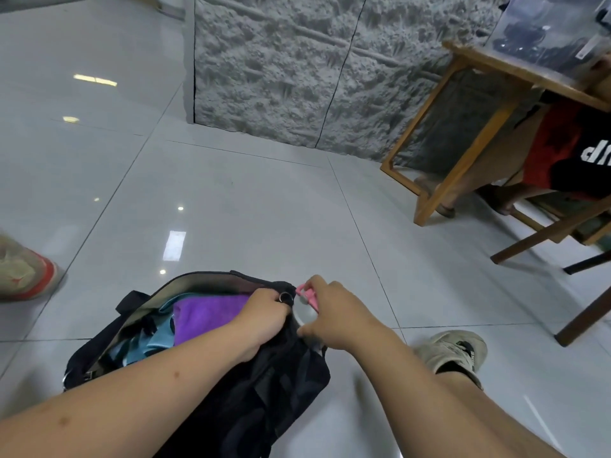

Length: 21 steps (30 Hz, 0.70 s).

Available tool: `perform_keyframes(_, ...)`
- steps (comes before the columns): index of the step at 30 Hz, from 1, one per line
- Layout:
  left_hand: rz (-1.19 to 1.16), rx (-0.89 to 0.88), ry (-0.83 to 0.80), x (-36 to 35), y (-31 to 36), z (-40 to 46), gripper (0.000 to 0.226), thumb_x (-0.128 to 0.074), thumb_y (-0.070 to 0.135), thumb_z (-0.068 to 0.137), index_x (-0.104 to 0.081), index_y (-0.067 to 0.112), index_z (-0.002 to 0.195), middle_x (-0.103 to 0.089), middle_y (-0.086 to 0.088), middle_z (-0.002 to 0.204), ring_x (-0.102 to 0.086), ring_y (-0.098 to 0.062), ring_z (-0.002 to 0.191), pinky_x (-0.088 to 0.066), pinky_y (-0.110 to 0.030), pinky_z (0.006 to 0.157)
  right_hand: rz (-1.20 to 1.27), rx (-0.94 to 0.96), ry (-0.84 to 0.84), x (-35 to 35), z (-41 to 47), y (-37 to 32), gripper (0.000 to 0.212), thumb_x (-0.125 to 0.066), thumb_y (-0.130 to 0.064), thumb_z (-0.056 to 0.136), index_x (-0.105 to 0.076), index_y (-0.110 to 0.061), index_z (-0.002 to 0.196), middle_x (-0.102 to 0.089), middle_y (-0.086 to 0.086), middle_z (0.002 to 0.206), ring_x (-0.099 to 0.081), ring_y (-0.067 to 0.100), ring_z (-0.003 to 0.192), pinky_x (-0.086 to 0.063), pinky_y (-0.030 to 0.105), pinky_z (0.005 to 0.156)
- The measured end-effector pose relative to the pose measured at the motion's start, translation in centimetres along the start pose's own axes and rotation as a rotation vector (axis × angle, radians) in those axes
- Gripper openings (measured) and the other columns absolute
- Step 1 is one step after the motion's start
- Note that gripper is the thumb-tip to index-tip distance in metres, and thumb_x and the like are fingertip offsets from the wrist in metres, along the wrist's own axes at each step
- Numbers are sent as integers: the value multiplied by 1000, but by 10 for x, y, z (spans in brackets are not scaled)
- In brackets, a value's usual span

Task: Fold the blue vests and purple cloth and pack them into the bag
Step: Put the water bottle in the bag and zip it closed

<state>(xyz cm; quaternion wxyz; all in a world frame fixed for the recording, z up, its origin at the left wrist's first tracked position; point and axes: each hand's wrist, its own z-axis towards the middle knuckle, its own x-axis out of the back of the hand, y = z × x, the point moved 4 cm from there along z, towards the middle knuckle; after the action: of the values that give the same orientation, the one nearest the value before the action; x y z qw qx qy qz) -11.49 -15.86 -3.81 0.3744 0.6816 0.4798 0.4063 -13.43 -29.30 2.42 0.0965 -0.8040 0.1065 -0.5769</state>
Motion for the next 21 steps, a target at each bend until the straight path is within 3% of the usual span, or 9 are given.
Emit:
perform_keyframes(5, 174, -101, -151, -1, 16, 11, 34, -60, 10, 93, -54, 19, 61, -50, 6, 58, -42, -11, 56, -31, -25, 52, -58, -82, -53, 2, 4, 5, 66, -87, -37, 70, -46, -25, 121, -63, 0, 118, -64, 25, 98, -58, 37, 81)
perform_keyframes(8, 279, -150, -206, -5, 20, 16, 39, -60, 8, 92, -46, 20, 57, -42, 10, 52, -35, -9, 51, -27, -22, 47, -108, -111, -103, -2, 1, 5, 62, -87, -36, 75, -39, -22, 112, -61, 1, 110, -60, 26, 95, -48, 33, 72)
perform_keyframes(11, 312, -177, -258, -12, 18, 20, 40, -61, 10, 94, -44, 20, 59, -40, 9, 54, -33, -11, 53, -26, -24, 49, -104, -131, -148, 1, -2, 11, 68, -88, -42, 75, -40, -19, 117, -57, 0, 108, -59, 27, 98, -48, 34, 76)
perform_keyframes(17, 344, -206, -267, -18, 15, 20, 23, -69, 22, 94, -65, 4, 81, -56, 1, 70, -48, -13, 64, -36, -29, 62, -38, -152, -159, 7, -3, 21, 76, -88, -49, 74, -41, -19, 125, -58, 0, 120, -60, 26, 106, -54, 39, 89)
perform_keyframes(19, 296, -177, -248, -10, 14, 20, 30, -71, 30, 90, -67, 1, 84, -58, 1, 70, -50, -13, 64, -37, -29, 63, -1, -150, -169, 8, -3, 20, 67, -86, -47, 77, -43, -22, 122, -58, -4, 115, -59, 23, 103, -52, 35, 81)
perform_keyframes(21, 238, -176, -245, 1, 14, 17, 51, -70, 49, 80, -67, -1, 89, -58, -1, 71, -51, -14, 64, -38, -31, 65, 17, -143, -155, 15, -1, 13, 51, -81, -40, 84, -47, -23, 117, -53, -13, 98, -57, 20, 98, -44, 26, 68)
